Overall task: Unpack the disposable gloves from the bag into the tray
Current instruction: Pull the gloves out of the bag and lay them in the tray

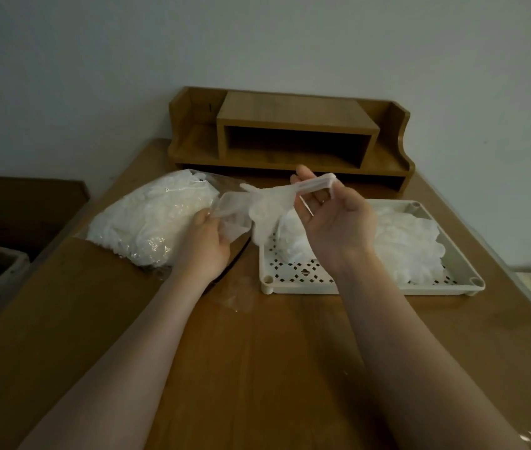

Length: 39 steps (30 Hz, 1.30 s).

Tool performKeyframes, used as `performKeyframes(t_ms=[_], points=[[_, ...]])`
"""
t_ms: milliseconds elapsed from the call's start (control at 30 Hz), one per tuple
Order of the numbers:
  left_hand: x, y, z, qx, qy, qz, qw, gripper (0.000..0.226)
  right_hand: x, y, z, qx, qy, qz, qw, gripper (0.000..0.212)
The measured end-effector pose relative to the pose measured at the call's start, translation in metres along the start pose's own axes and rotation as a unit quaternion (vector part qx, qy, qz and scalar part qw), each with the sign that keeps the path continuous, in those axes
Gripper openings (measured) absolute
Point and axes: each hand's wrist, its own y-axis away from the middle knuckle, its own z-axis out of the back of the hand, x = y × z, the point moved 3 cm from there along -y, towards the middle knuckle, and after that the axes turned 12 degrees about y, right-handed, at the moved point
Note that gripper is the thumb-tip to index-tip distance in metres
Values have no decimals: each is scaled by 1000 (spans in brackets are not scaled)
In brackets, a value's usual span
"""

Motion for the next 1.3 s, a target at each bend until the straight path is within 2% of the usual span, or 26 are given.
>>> performKeyframes(t_ms=[100,167,200,267,333,367,433,500,567,600,633,733,833,933,1000,1033,1100,1167,1233,1300], points=[[-10,4,5,-45,25,-22,998,33,12,1,1,8,-59,-5,998,23],[-28,10,12,-85,82,-78,990,27,22,2,0,19,-85,3,996,22],[-40,14,15,-86,123,-115,982,32,25,3,0,29,-100,6,995,22],[-65,21,14,-35,179,-173,968,62,34,5,1,63,-118,12,991,21],[-84,28,7,26,163,-190,968,91,41,8,0,104,-116,27,987,23],[-92,28,3,31,152,-190,969,98,47,9,0,122,-118,37,985,24],[-101,23,-2,18,163,-157,974,96,57,10,3,151,-140,52,977,28],[-102,16,-5,11,211,-103,972,72,67,11,6,168,-169,48,970,27],[-102,10,-8,43,268,-81,959,30,75,10,15,119,-172,24,978,31],[-102,10,-8,59,305,-73,948,12,79,9,23,66,-161,15,985,32],[-101,10,-8,73,347,-60,933,4,82,9,30,3,-142,12,990,31],[-97,12,-9,150,473,35,868,8,83,11,53,-177,-101,26,979,20],[-98,13,-11,235,527,101,810,11,79,12,70,-254,-57,-1,965,12],[-103,14,-10,232,562,99,788,7,82,7,86,-291,119,-71,947,5],[-109,14,-9,228,572,95,783,6,88,8,93,-305,303,-91,898,30],[-115,14,-9,234,567,92,785,7,93,13,92,-299,377,-66,874,40],[-123,14,-8,248,550,88,793,14,101,20,80,-247,467,21,848,43],[-137,15,-6,261,532,76,802,20,104,23,64,-133,515,94,842,33],[-151,18,-2,273,521,61,806,21,98,27,43,13,566,110,817,30],[-162,20,2,277,511,44,812,18,91,27,29,107,595,120,787,30]])
